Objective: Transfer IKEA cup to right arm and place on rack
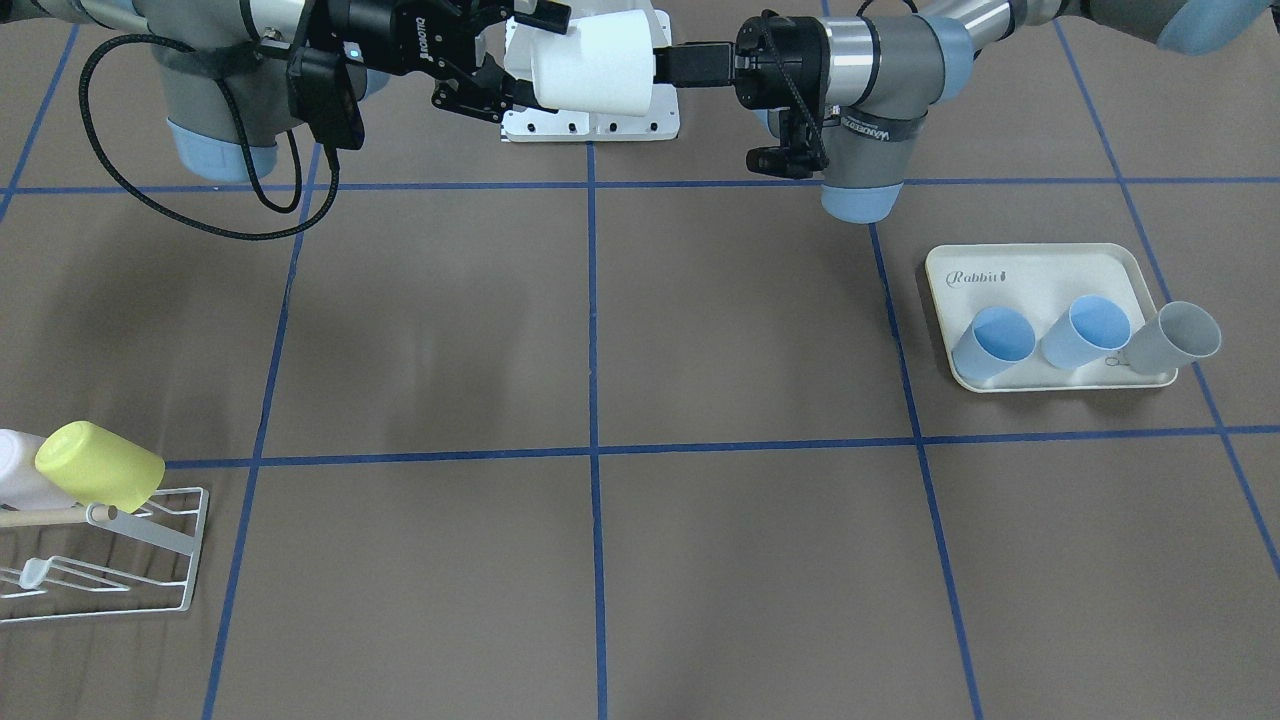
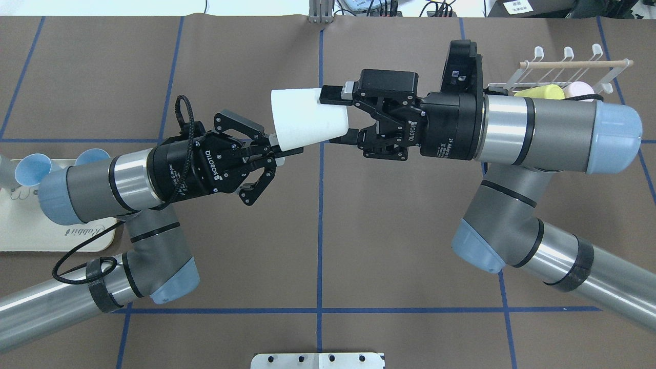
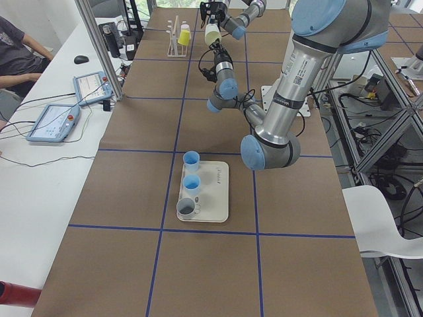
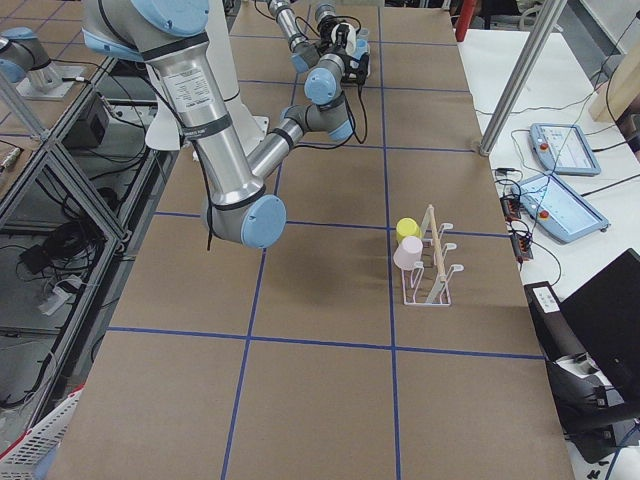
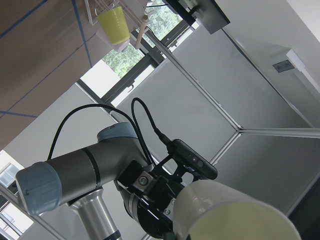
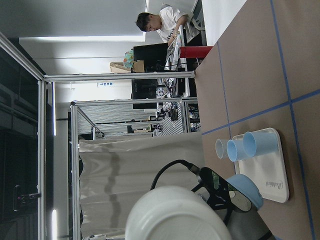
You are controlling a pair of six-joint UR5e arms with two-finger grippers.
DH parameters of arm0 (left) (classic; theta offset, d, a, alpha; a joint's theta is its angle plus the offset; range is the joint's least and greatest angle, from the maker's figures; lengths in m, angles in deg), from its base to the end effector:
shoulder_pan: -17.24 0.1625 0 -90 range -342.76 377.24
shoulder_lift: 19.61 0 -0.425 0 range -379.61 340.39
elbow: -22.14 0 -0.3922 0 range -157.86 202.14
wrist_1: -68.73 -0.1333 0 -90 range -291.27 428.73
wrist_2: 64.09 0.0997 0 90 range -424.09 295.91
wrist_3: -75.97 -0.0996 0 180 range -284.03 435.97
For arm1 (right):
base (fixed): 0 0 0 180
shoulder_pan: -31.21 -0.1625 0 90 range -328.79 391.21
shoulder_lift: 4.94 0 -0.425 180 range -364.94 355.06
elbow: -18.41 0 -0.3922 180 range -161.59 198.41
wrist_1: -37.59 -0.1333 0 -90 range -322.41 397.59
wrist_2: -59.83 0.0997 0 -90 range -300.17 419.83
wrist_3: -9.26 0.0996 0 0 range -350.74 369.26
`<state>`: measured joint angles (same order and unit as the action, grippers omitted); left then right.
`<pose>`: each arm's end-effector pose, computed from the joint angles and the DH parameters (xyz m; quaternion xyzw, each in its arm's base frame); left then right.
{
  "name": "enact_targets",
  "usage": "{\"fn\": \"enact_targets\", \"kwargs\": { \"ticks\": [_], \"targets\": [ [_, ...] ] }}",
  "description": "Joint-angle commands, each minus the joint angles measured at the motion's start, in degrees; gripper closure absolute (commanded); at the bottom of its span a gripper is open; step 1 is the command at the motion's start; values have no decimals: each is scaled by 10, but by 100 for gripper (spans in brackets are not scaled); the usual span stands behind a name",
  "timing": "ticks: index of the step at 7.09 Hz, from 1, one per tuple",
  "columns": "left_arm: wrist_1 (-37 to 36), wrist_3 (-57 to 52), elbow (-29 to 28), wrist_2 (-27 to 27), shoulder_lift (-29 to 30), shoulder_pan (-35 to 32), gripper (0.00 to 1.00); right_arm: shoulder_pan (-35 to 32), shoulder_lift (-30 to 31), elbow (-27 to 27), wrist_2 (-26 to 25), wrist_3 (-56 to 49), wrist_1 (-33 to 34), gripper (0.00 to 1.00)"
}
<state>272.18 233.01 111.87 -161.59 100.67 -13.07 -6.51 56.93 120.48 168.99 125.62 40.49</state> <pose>0.3991 -0.3727 0.1947 -0.3180 0.8928 -0.1939 0.2532 -0.3453 -0.3943 0.1478 0.0139 -0.8866 0.1058 0.4501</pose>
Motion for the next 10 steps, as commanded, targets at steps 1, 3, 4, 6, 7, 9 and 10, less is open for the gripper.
{"fn": "enact_targets", "kwargs": {
  "ticks": [1, 3, 4, 6, 7, 9, 10],
  "targets": [
    [0, -1, 0, 0, 0, 2, 100, 0, -2, -1, -1, 0, 0, 29],
    [8, -2, -2, 0, -1, 2, 100, -1, -2, 0, -1, 0, -1, 31],
    [10, -2, -2, 0, -1, 2, 96, -1, -2, 0, -1, 0, -1, 35],
    [9, -9, 3, 1, -8, 2, 0, -2, -1, 0, -1, 0, -12, 58],
    [9, -9, 6, 1, -8, -2, 0, -2, -1, 0, -1, 0, -13, 63],
    [10, -9, 19, 1, -35, -9, 0, -5, 1, 1, -1, 0, -17, 65],
    [5, -9, 20, -1, -54, -34, 0, -7, 11, 1, 0, -1, -30, 65]
  ]
}}
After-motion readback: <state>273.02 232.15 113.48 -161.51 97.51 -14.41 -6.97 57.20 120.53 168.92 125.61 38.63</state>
